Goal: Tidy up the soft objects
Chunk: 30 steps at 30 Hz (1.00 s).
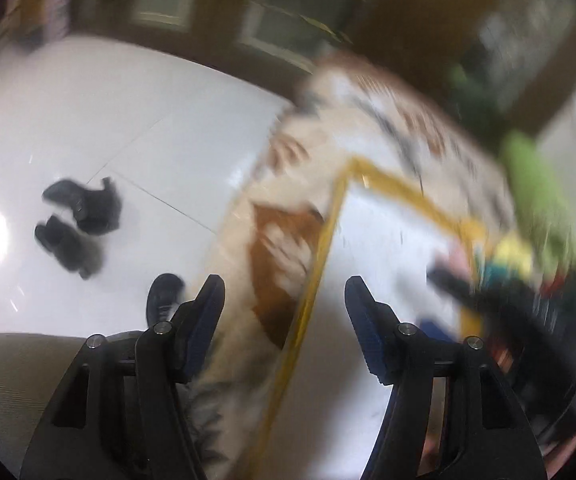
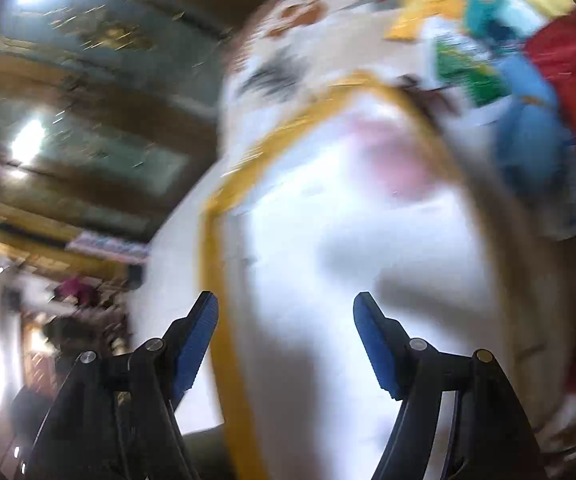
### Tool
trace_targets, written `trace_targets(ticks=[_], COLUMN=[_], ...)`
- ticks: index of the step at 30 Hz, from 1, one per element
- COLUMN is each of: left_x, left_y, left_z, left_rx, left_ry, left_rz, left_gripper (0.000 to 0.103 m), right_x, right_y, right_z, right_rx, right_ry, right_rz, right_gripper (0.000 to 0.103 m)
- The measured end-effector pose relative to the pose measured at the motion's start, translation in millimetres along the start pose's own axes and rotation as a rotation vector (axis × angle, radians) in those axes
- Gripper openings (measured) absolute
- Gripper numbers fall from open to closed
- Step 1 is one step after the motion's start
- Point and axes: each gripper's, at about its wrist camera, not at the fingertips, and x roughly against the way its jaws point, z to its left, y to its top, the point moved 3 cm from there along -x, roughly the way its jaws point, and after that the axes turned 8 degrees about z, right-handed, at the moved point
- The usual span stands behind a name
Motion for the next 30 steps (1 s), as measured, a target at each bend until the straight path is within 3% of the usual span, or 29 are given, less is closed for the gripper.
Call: trace_targets(ticks=[4, 7, 11, 13, 14, 15, 18, 24, 27, 30], left_x=[-19.7, -4.9, 20.4, 34.4, 40.9, 45.3, 50.4, 45.2, 51.3, 53.0], left_y=[-15.4, -17.2, -16.3, -15.5, -14.9, -13.6, -12.2, -18.6, -25.3, -31.8], left_z=[-3.1, 0.1, 1.3, 0.5, 0.2, -1.6, -4.4, -19.4, -34.4, -56.3], left_rx=[-0.088, -0.054, -0.046, -0.045, -0.055, -0.062, -0.064, -0.117, -0.162, -0.236], left_ry=[0.056, 0.070, 0.095, 0.122, 0.132, 0.135, 0.104, 0.059, 0.059, 0.044], left_rz=[0.094, 0.036, -0.071, -0.130, -0.157, -0.172, -0.189, -0.152, -0.165, -0.137], left_gripper=[0.062, 0.062, 0.062, 0.062, 0.062, 0.062, 0.062, 0.062, 0.062, 0.062], right_x=[17.1, 30.9, 35.0, 46.2, 58.2, 67.0, 105.0, 162.4, 168.6, 169.3], right_y=[-19.9, -28.9, -45.6, -25.0, 10.6, 25.6, 51.7, 73.0, 80.6, 80.8], right_z=[-5.9, 14.5, 33.2, 39.3, 43.5, 52.0, 54.2, 21.7, 1.3, -29.3], right_rx=[0.048, 0.150, 0.312, 0.314, 0.300, 0.294, 0.301, 0.312, 0.303, 0.239], right_ry=[-0.031, -0.037, -0.015, 0.017, 0.036, 0.048, 0.038, -0.015, -0.119, -0.150], right_rz=[-0.029, -0.086, -0.082, -0.048, -0.039, -0.039, -0.049, -0.055, -0.032, 0.006], right_gripper=[0.068, 0.069, 0.069, 0.069, 0.069, 0.069, 0.069, 0.069, 0.069, 0.069])
